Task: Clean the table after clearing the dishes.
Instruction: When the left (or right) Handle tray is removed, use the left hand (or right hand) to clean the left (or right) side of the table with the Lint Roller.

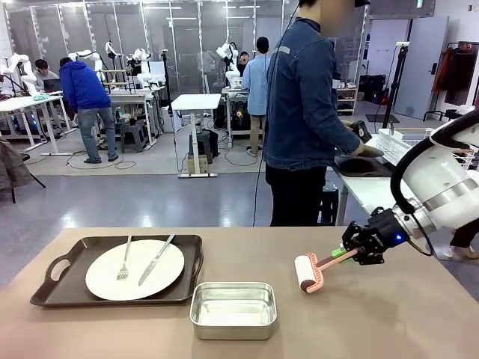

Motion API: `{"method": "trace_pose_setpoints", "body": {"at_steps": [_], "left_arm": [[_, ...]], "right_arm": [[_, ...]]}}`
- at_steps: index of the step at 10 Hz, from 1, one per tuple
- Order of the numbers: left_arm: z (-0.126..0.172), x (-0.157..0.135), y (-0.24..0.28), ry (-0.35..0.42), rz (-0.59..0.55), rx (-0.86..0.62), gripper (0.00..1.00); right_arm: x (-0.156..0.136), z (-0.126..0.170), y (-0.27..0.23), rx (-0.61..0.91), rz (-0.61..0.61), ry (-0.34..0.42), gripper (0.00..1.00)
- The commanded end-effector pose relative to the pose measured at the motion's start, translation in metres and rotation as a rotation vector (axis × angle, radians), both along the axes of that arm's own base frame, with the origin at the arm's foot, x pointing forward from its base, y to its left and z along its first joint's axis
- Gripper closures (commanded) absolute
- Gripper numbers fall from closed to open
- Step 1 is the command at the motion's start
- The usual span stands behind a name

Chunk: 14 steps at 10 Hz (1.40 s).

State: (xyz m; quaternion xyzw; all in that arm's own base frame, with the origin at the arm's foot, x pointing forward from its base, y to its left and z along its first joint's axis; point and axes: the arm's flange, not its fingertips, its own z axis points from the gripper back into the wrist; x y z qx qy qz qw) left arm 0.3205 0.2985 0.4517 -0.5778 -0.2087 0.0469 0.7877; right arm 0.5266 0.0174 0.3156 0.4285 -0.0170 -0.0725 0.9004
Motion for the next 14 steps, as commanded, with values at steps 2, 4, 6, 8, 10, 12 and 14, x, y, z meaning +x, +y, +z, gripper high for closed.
{"method": "trace_pose_setpoints", "body": {"at_steps": [2, 4, 6, 8, 10, 12, 14], "left_arm": [[0.002, -0.003, 0.0, -0.005, 0.004, -0.002, 0.0], [0.002, -0.003, 0.0, -0.005, 0.004, -0.002, 0.0], [0.002, -0.003, 0.0, -0.005, 0.004, -0.002, 0.0], [0.002, -0.003, 0.0, -0.005, 0.004, -0.002, 0.0], [0.002, -0.003, 0.0, -0.005, 0.004, -0.002, 0.0], [0.002, -0.003, 0.0, -0.005, 0.004, -0.002, 0.0], [0.002, -0.003, 0.0, -0.005, 0.004, -0.002, 0.0]], "right_arm": [[-0.001, -0.028, -0.061, -0.111, 0.015, -0.001, 0.79], [0.001, -0.029, -0.093, -0.246, 0.028, 0.011, 0.79], [0.0, -0.025, -0.125, -0.342, 0.005, 0.048, 0.79], [-0.001, -0.018, -0.151, -0.446, -0.051, 0.069, 0.79], [-0.005, -0.003, -0.167, -0.545, -0.082, 0.092, 0.79], [-0.009, 0.018, -0.171, -0.58, -0.095, 0.096, 0.79], [-0.015, 0.043, -0.171, -0.631, -0.094, 0.088, 0.79]]}}
